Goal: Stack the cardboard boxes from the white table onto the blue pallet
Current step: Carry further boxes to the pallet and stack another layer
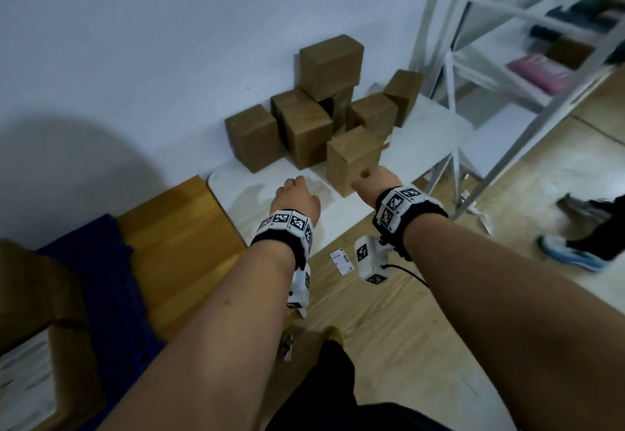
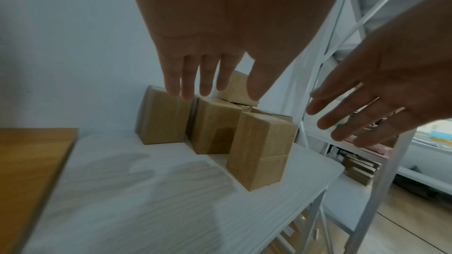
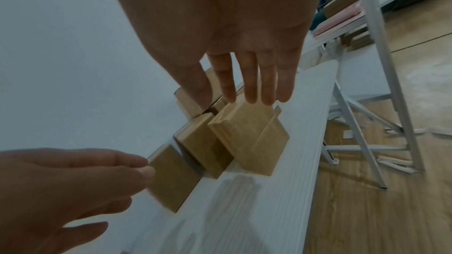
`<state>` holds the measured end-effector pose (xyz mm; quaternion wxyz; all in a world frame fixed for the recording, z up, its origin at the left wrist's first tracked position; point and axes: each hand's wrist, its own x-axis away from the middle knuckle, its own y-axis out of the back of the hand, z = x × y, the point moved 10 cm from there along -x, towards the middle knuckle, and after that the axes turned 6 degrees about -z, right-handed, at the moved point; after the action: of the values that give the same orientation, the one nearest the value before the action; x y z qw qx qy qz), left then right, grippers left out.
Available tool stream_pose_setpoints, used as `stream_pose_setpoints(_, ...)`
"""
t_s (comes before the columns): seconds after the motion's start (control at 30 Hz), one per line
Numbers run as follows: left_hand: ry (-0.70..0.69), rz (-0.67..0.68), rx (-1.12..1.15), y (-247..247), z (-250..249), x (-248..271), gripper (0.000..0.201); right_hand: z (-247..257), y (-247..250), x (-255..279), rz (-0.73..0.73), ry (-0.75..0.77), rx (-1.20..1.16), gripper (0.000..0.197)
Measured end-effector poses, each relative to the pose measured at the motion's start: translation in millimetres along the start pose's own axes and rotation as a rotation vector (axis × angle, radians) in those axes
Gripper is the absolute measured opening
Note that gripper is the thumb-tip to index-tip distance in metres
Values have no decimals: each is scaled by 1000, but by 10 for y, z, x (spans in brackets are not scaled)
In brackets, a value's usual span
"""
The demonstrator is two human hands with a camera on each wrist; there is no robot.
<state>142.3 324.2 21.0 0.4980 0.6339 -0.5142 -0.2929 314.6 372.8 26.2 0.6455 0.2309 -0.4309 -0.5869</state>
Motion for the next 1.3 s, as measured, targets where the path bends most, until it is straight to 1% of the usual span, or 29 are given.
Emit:
stream_pose_setpoints(0.07, -15, 21, 7, -81, -165, -218, 49, -50, 121, -189, -25, -28, 8, 35)
stream_pose_setpoints(0.2, -11, 59, 35, -176, -440, -594, 46, -82, 297, -525, -23, -50, 46, 36)
stream_pose_setpoints(0.3, -5, 82, 60, -246, -614, -840, 43, -141, 382, -765, -31, -96, -2, 39)
stream_pose_setpoints(0.37, -1, 105, 48, -325, -712, -988, 40, -175, 385, -909, -23, -110, -31, 41)
stream_pose_setpoints(0.47, 56, 172, 3, -484, -748, -1108, 42, -204, 321, -1056, 25, -119, -57, 43)
stream_pose_setpoints(0.63, 135, 161, 7, -574, -754, -1213, 44, -221, 196, -1360, 95, -122, -81, 53)
stream_pose_setpoints(0.77, 213, 110, 128, -603, -697, -1209, 40, -181, 73, -1491, 165, -63, -99, 50)
stream_pose_setpoints(0.87, 260, 57, 268, -644, -709, -1110, 36, -239, 30, -1545, 195, -47, -93, 51)
stream_pose_setpoints(1.0, 361, -94, 313, -591, -658, -860, 37, -258, -64, -1558, 249, 23, -106, 46)
stream_pose_setpoints(1.13, 488, -276, 369, -507, -513, -549, 29, -182, -149, -1498, 274, 103, -170, 51)
stream_pose_setpoints(1.17, 527, -296, 379, -519, -460, -465, 28, -172, -185, -1462, 287, 136, -169, 47)
stream_pose_setpoints(1.23, 587, -295, 380, -572, -381, -318, 29, -186, -277, -1394, 328, 181, -143, 38)
stream_pose_setpoints(1.3, 629, -275, 376, -658, -335, -210, 28, -239, -383, -1330, 386, 205, -116, 38)
